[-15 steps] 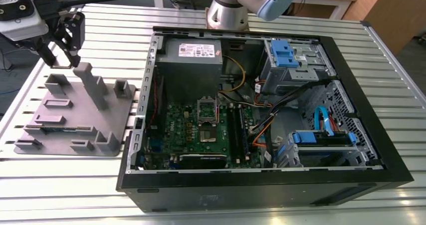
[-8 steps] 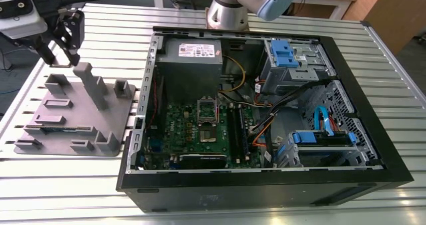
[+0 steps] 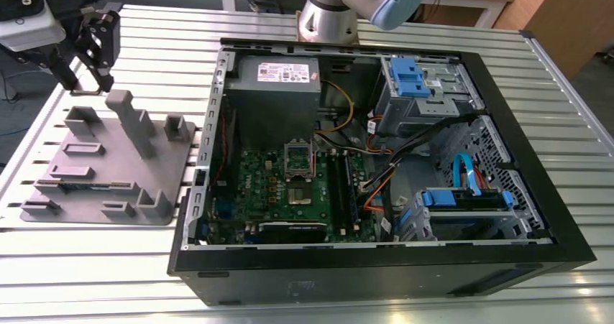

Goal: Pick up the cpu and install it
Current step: 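Pick up the cpu and move it towards the insertion slot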

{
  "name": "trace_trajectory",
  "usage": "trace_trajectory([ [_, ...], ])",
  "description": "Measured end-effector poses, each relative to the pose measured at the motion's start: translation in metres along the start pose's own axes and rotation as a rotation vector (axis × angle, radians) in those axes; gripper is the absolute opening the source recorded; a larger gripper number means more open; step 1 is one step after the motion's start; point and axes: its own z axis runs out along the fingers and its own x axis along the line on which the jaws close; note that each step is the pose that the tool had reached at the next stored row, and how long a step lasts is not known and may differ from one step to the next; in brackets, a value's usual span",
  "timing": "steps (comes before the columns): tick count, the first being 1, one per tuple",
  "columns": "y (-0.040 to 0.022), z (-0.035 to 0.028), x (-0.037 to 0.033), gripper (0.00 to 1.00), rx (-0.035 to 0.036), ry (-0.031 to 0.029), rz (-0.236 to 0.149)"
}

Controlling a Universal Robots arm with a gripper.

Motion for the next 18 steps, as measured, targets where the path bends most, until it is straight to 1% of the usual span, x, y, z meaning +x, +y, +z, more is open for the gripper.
trace_trajectory([
  [5, 0.0, -0.0002, -0.0003, 0.47, 0.0001, 0.0002, 0.0],
  [18, 0.0001, 0.0, -0.0072, 0.47, 0.0, 0.0, 0.0],
])
